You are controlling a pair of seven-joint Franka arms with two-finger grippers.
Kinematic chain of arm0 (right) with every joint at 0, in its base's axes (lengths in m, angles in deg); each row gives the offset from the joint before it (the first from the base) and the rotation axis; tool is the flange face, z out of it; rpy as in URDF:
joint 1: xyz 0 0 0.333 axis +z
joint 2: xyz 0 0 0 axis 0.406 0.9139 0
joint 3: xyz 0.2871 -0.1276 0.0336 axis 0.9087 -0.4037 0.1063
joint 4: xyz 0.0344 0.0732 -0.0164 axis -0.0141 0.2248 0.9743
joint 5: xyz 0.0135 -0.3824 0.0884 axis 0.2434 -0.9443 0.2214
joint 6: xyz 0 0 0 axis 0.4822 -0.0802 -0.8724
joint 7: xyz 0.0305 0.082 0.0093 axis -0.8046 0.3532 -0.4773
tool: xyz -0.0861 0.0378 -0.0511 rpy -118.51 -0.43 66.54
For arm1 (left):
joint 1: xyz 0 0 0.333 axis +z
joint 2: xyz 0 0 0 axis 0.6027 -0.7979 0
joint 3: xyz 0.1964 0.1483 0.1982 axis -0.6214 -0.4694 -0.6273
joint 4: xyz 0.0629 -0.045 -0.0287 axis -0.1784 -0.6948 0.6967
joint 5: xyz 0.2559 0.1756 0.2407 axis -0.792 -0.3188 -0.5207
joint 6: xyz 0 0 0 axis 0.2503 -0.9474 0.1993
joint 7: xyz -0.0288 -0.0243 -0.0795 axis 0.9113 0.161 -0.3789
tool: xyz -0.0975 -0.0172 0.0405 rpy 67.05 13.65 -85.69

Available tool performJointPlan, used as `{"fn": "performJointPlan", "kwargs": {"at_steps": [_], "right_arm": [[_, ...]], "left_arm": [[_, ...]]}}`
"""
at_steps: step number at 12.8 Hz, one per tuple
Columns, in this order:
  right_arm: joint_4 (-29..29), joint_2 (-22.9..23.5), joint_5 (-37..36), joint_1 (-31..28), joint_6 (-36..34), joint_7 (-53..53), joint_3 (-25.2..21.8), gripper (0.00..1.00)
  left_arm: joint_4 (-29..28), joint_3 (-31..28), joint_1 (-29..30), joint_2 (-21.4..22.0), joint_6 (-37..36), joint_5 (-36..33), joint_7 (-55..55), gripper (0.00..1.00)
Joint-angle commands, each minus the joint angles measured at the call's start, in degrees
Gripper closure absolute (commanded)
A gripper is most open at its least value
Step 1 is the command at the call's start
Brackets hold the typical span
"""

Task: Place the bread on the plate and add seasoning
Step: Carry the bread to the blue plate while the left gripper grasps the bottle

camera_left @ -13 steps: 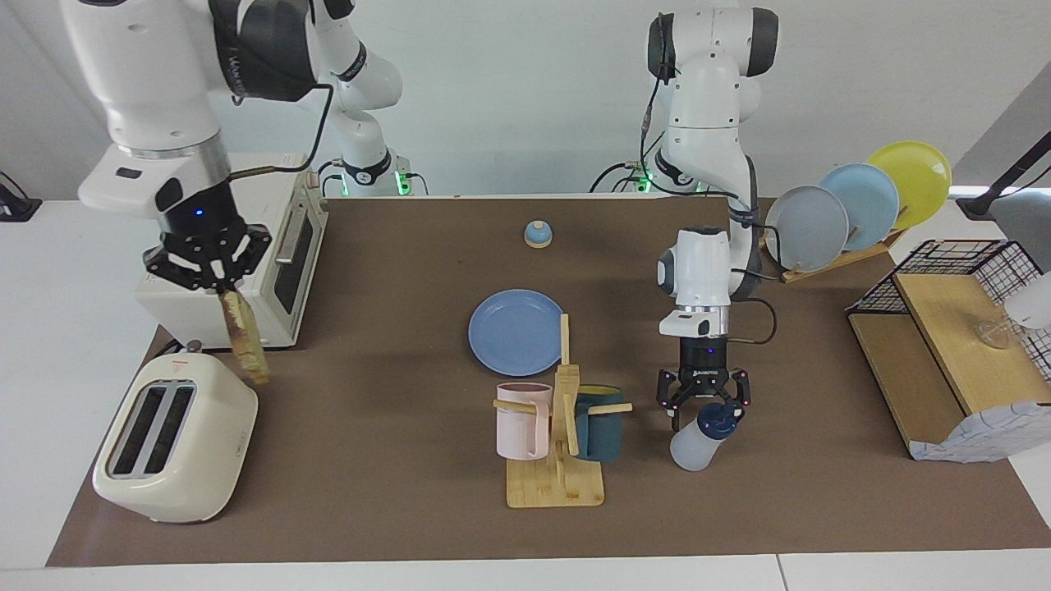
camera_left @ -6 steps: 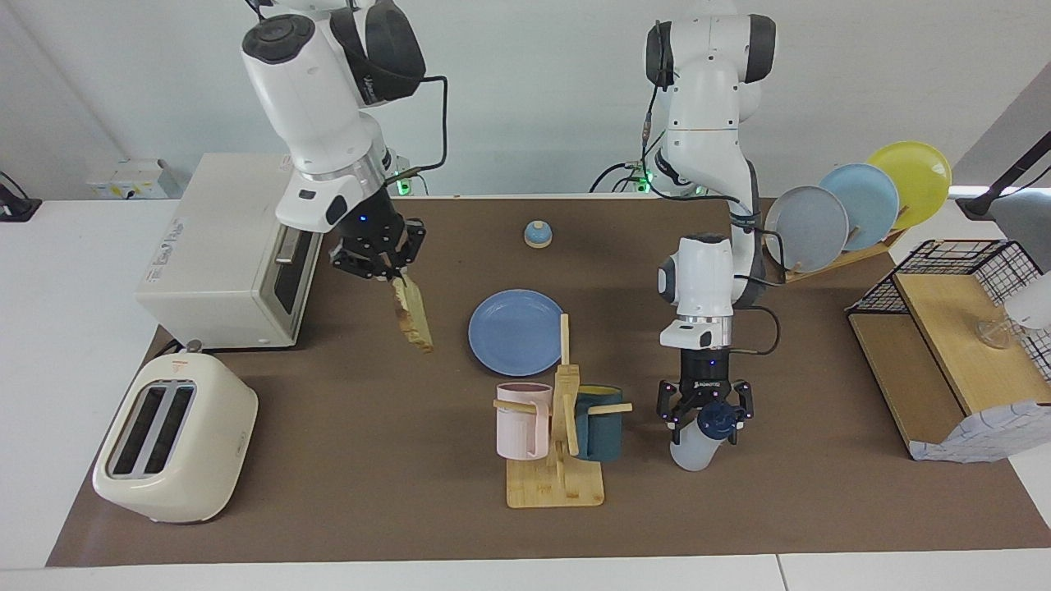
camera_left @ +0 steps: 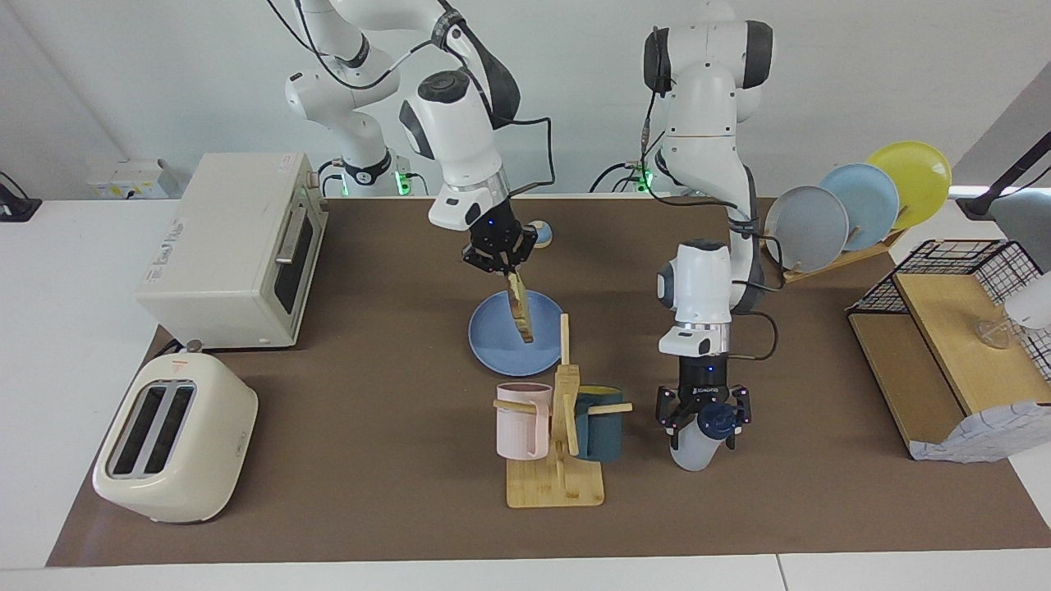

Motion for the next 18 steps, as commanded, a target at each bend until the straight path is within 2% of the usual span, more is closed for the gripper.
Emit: {"fn": "performJointPlan", "kwargs": {"at_steps": [1,2,3,4,7,10,11,13,15,16,17,18], "right_arm": [[0.36,1.02,0.97,0.58,3.21,1.60,-0.37,1.00],[0.45,2.06,0.97,1.62,4.53,2.47,-0.37,1.00],[0.89,2.25,0.97,2.16,6.02,3.53,-0.37,1.00],[1.24,2.16,0.97,2.25,6.47,3.80,-0.37,1.00],[7.45,0.50,0.97,1.55,10.24,3.28,-0.37,1.00],[11.69,-0.65,0.97,-2.66,11.49,1.09,-0.37,1.00],[12.66,-1.09,0.97,-3.63,11.49,1.08,-0.37,1.00],[13.72,-1.27,0.97,-5.39,11.58,1.08,-0.37,1.00],[14.16,-1.53,1.05,-5.31,11.58,1.78,-0.37,1.00],[14.42,-1.70,1.06,-5.31,11.58,1.78,-0.37,0.87],[14.43,-1.79,1.06,-5.40,11.58,1.78,-0.37,0.62],[14.25,-1.71,1.06,-5.48,11.49,1.78,-0.37,0.23]], "left_arm": [[2.16,-0.24,0.10,-1.12,-2.04,0.60,0.35,0.00],[2.16,-0.16,0.10,-1.03,-2.48,0.69,0.44,0.22],[2.16,-0.16,0.10,-0.95,-2.66,0.69,0.70,0.74],[2.08,-0.16,0.10,-0.95,-2.31,0.77,2.53,1.00],[1.73,-0.24,0.01,-0.68,-1.52,0.60,3.96,1.00],[0.76,-0.33,-0.25,1.95,-3.01,0.60,3.35,1.00],[0.41,-0.42,-0.17,3.17,-5.10,0.51,2.64,1.00],[0.41,-0.60,0.18,7.56,-12.20,0.34,-8.98,1.00],[0.14,-0.68,1.41,13.79,-22.81,0.34,-15.88,1.00],[0.06,-0.77,1.59,17.04,-28.88,0.34,-21.13,1.00],[-0.38,-0.77,1.59,20.03,-33.64,0.34,-24.57,1.00],[-0.99,-0.77,1.59,22.67,-38.30,0.34,-26.61,1.00]]}}
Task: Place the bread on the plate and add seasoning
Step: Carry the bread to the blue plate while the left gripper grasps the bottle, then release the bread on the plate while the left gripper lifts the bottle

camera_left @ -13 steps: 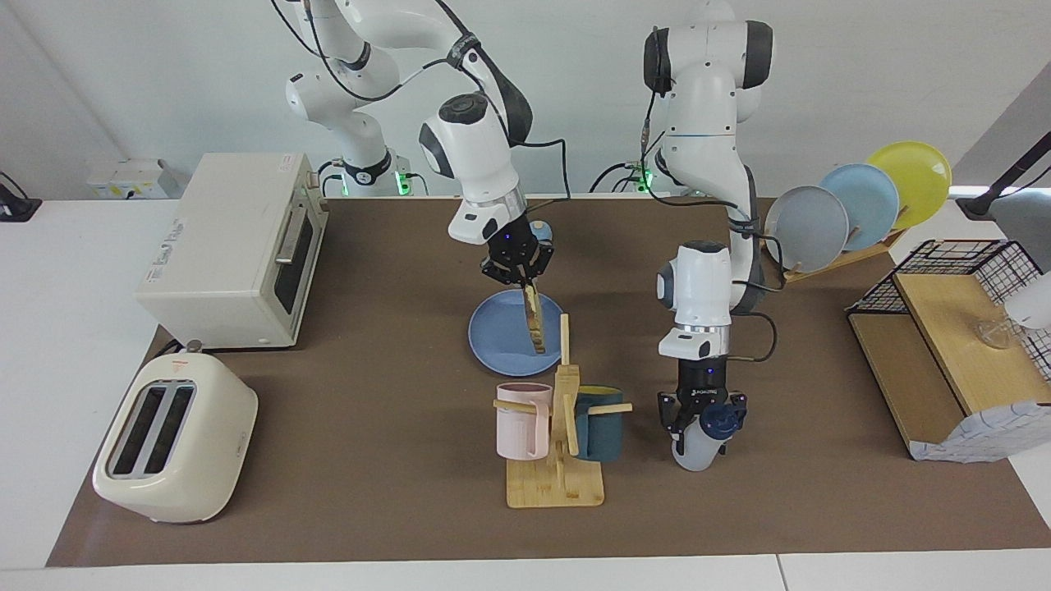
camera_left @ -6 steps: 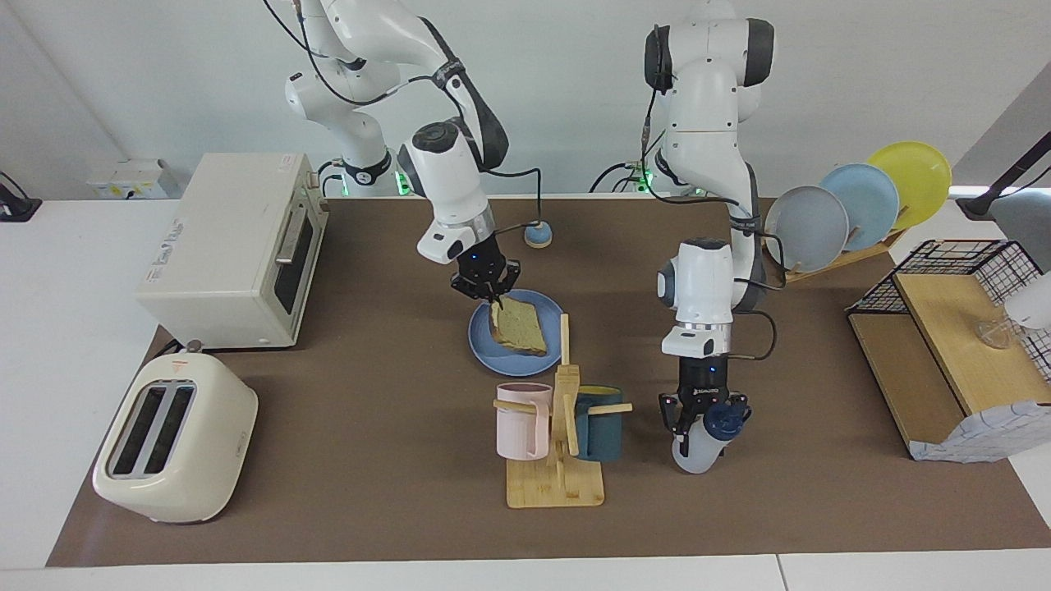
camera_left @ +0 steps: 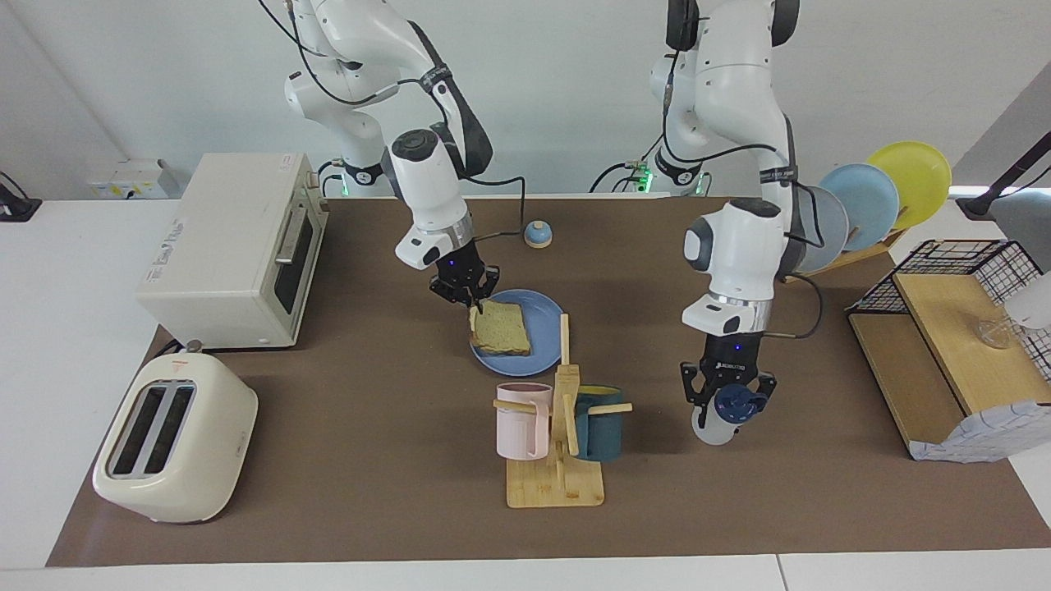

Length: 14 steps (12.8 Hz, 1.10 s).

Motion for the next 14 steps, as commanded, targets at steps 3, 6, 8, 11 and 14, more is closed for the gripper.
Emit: {"fn": "performJointPlan", "kwargs": {"at_steps": [3,6,8,11,14], "right_arm": [[-3.06,-0.82,1.05,-2.57,-0.18,-0.81,0.31,0.00],[-11.93,-0.91,0.96,-5.82,-11.22,-1.16,0.14,0.00],[-17.12,-0.91,0.79,-8.01,-18.87,-1.34,-0.13,0.00],[-23.98,-2.04,-0.18,-12.23,-32.31,-1.52,-0.48,0.00],[-28.82,-3.80,-0.44,-18.03,-44.54,-5.97,-0.48,0.00]], "left_arm": [[-5.59,0.14,-0.79,13.18,-17.53,0.05,-11.89,1.00],[-8.86,0.40,-1.75,21.70,-27.50,-6.43,-17.24,1.00],[-8.77,0.66,-2.55,25.41,-36.05,-8.99,-21.90,1.00],[-8.77,0.75,-7.37,28.14,-45.29,-12.59,-24.30,1.00],[-8.86,0.84,-12.03,29.46,-51.98,-13.57,-24.47,1.00]]}}
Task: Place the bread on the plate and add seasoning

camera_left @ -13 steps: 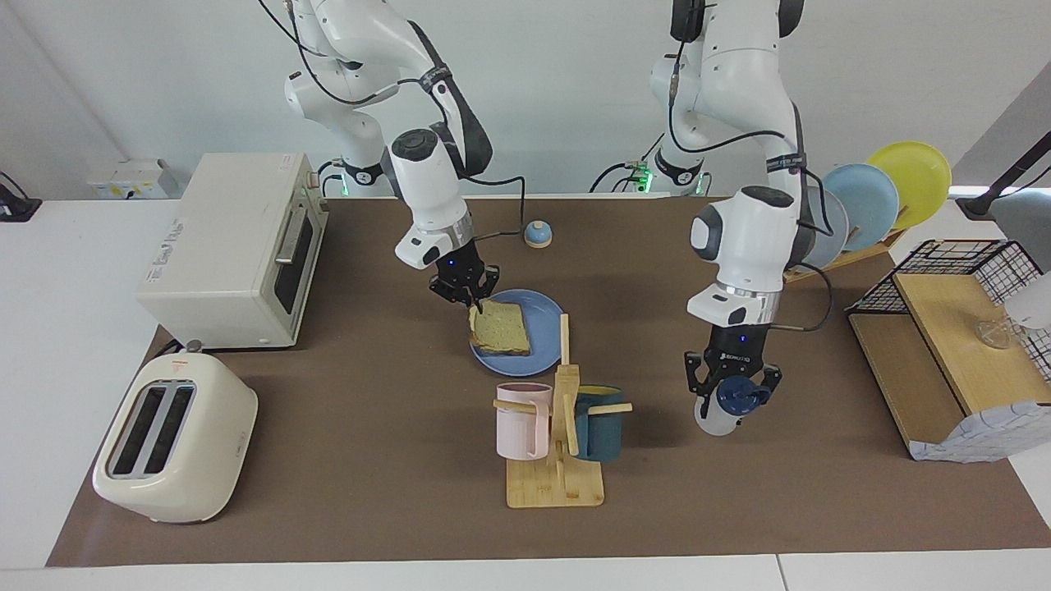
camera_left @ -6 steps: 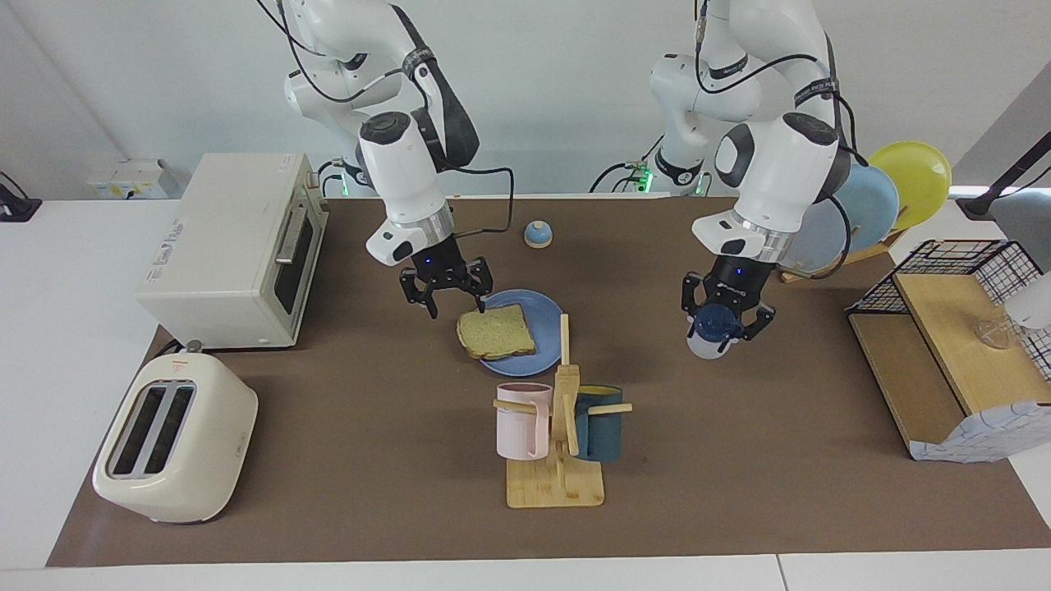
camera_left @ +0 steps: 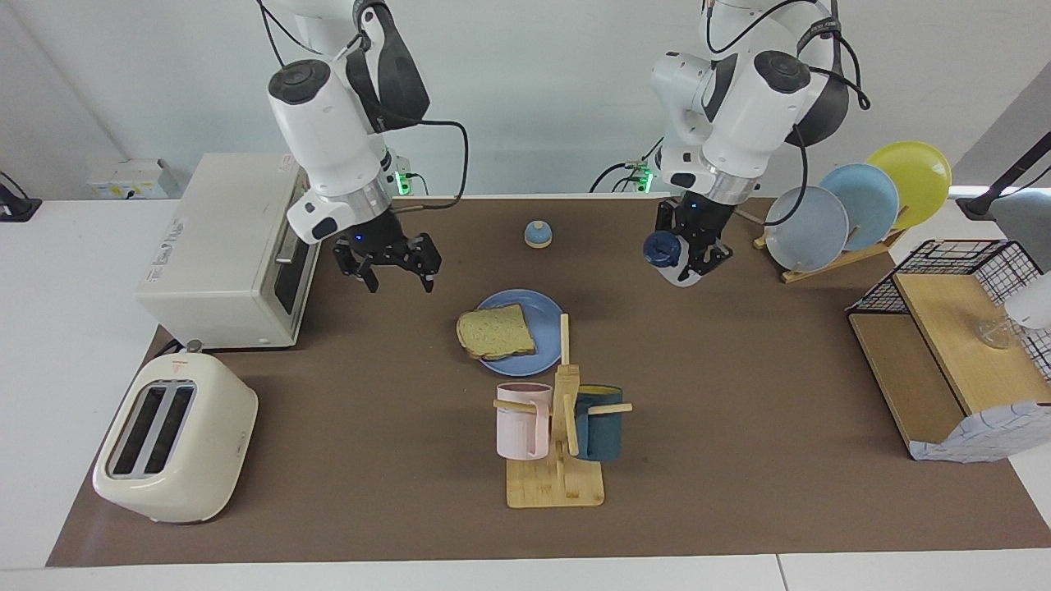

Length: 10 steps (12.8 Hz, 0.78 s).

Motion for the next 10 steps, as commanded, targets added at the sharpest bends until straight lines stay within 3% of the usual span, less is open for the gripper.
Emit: {"fn": "performJointPlan", "kwargs": {"at_steps": [1,3,8,10], "right_arm": [[-2.47,-1.91,-0.39,-5.33,-7.70,-6.33,0.40,0.00],[-2.56,-3.59,-0.48,-8.33,-11.56,-10.99,0.40,0.00],[-2.82,-7.02,-4.70,-9.65,-21.24,-12.51,0.57,0.00],[-4.74,-5.36,-5.74,-10.01,-22.57,-12.77,0.23,0.00]], "left_arm": [[-1.44,-0.55,-4.24,2.43,-4.12,-1.88,-1.28,1.00],[-2.48,0.32,-6.27,3.13,-4.04,-1.97,-1.29,1.00],[-3.28,1.82,-6.28,3.66,-3.60,-1.98,-2.43,1.00],[-3.28,1.82,-6.28,3.67,-3.60,-1.98,-2.43,1.00]]}}
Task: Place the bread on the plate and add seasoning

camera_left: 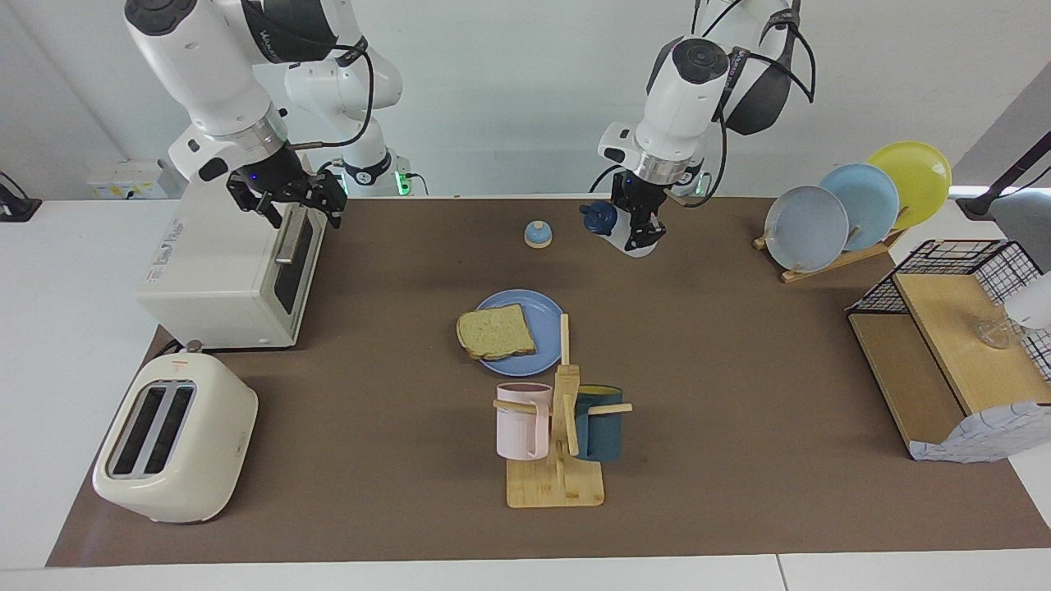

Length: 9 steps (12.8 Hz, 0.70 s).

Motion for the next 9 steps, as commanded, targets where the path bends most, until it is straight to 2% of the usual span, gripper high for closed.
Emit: {"fn": "performJointPlan", "kwargs": {"at_steps": [1,4,7,9], "right_arm": [[-4.09,1.50,-2.80,-1.29,-2.16,-2.80,-0.17,0.00],[-10.34,4.92,-4.92,-0.41,-5.06,-5.62,-1.49,0.00],[-9.57,3.97,-4.66,-0.41,-8.13,-7.47,-2.11,0.00],[-9.47,3.35,-4.74,-0.24,-7.62,-7.56,-2.90,0.00]], "left_arm": [[-1.79,-0.19,-0.48,2.27,-0.15,-1.27,-0.55,1.00],[-1.79,-0.19,-0.30,2.27,-0.32,-1.27,-0.64,1.00],[-1.79,-0.19,-0.13,2.27,-0.32,-1.27,-0.64,1.00],[-1.79,-0.19,0.05,2.27,-0.41,-1.27,-0.73,1.00]]}}
